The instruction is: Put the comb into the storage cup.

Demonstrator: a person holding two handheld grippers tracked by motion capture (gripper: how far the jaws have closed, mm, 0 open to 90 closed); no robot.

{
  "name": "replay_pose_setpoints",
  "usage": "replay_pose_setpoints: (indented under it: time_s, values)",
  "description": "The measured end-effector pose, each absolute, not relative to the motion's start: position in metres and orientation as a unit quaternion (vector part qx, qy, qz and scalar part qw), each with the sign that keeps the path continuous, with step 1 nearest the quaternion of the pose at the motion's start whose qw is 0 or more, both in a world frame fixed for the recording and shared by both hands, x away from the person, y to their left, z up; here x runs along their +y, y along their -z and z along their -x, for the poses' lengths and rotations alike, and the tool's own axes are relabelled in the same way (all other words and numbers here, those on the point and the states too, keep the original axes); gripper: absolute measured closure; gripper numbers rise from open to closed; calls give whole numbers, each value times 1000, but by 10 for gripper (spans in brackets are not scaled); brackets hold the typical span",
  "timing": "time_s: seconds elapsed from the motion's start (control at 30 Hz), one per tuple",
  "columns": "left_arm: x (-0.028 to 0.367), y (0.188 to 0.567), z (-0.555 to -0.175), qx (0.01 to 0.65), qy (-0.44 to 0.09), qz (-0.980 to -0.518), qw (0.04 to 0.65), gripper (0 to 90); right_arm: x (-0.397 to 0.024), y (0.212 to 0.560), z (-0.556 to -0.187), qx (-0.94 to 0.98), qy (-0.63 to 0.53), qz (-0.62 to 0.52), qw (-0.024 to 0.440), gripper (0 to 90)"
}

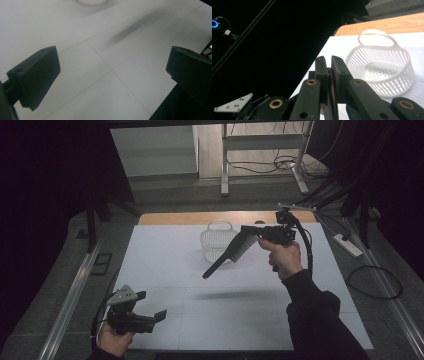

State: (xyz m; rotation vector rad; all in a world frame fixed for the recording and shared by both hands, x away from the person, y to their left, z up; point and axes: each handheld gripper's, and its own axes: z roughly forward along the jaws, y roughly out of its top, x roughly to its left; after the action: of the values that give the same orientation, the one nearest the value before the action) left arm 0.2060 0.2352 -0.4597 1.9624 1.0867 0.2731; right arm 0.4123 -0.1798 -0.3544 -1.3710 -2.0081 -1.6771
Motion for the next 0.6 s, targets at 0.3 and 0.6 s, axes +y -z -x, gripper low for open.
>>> replay_pose_setpoints:
  time_s: [0.3, 0.6]
  values:
    - [244, 461, -196, 442, -110, -782, 425, 0, -182, 345, -422, -673, 567, 468, 77, 842]
    - [249, 461, -188, 445, -123, -781, 422, 0, -181, 337, -431, -671, 567, 473, 63, 842]
